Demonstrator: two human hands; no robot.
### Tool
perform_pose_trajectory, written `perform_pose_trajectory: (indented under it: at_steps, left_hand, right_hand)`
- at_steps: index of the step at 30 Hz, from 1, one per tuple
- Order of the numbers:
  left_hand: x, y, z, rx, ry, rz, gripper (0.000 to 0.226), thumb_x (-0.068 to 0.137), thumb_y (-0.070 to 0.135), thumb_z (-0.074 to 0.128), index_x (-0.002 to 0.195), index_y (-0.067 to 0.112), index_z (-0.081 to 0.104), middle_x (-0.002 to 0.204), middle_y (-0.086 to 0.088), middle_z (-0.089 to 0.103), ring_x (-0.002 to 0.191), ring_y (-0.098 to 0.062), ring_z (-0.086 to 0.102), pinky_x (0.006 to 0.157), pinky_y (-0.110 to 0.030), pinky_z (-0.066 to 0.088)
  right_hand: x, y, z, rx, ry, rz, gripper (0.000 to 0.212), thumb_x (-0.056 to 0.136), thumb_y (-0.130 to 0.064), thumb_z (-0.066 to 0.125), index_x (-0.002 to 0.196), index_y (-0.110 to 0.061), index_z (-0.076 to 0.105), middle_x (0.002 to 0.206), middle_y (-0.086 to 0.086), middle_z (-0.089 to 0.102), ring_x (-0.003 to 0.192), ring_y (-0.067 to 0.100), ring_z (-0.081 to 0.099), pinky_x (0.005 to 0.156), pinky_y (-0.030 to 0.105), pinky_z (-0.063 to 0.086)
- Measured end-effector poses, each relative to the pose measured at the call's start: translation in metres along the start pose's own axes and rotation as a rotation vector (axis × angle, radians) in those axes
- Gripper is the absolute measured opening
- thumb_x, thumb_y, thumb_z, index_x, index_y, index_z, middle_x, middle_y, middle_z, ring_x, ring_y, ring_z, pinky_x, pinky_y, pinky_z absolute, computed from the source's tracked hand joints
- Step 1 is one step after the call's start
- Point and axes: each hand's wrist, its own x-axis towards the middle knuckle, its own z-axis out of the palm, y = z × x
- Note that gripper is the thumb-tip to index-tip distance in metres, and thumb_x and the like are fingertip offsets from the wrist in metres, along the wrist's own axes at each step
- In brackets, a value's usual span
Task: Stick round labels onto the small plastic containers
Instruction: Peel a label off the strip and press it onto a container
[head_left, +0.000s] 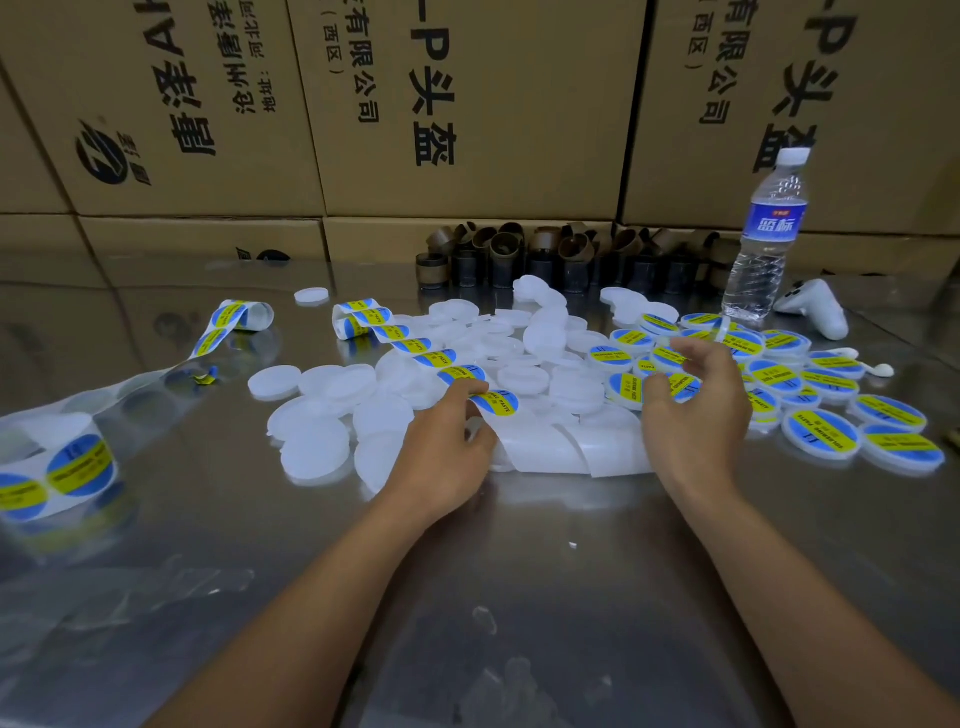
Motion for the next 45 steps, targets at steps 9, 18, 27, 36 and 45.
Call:
perform_pose_trajectory:
  at_steps: [9,18,27,36,45]
  left_hand:
    - [-0.001,0.002,0.002,0.001,-0.052,0.100,0.060,0.083,0.026,0.068,0.137,0.025,0.041,0.105,0.013,0.055,0.100,-0.007,0.053,0.076,-0.012,0.035]
    - [0.000,0.003,-0.003,-0.114,0.030,0.127,0.064,0.072,0.017,0.081,0.125,0.031,0.048,0.097,0.018,0.055,0.089,0.004,0.052,0.073,0.001,0.036]
    - [0.007,-0.002,-0.009,-0.240,0.132,0.026,0.052,0.079,0.008,0.073,0.117,0.037,0.053,0.088,0.006,0.059,0.085,-0.010,0.056,0.081,-0.015,0.044]
    - [0.006,0.005,-0.013,-0.366,0.241,0.001,0.034,0.089,0.005,0.060,0.110,0.032,0.057,0.079,-0.001,0.068,0.077,-0.014,0.062,0.073,-0.019,0.049]
    - [0.008,0.012,-0.019,-0.849,0.175,-0.155,0.017,0.088,0.008,0.062,0.090,0.024,0.067,0.073,0.011,0.073,0.081,-0.014,0.065,0.075,-0.027,0.055]
  right_hand:
    - [-0.037,-0.024,0.010,-0.162,-0.481,-0.431,0.039,0.082,-0.040,0.060,0.119,-0.028,0.054,0.104,-0.014,0.060,0.102,0.000,0.042,0.093,0.022,0.023]
    - [-0.037,-0.012,0.013,-0.458,-0.642,-0.354,0.053,0.088,-0.052,0.049,0.135,-0.034,0.033,0.123,-0.004,0.057,0.123,0.013,0.042,0.108,0.036,0.015]
    - [-0.031,-0.012,0.011,-0.598,-0.494,-0.299,0.039,0.093,-0.045,0.046,0.129,-0.031,0.041,0.121,-0.004,0.059,0.122,0.018,0.044,0.108,0.040,0.013]
    - [-0.030,-0.011,0.009,-0.651,-0.518,-0.285,0.038,0.093,-0.046,0.045,0.129,-0.031,0.044,0.125,-0.004,0.056,0.125,0.018,0.041,0.109,0.042,0.012]
    - [-0.033,-0.018,0.009,-0.386,-0.575,-0.420,0.053,0.089,-0.026,0.055,0.139,-0.024,0.039,0.144,-0.006,0.036,0.132,0.009,0.023,0.115,0.041,0.009]
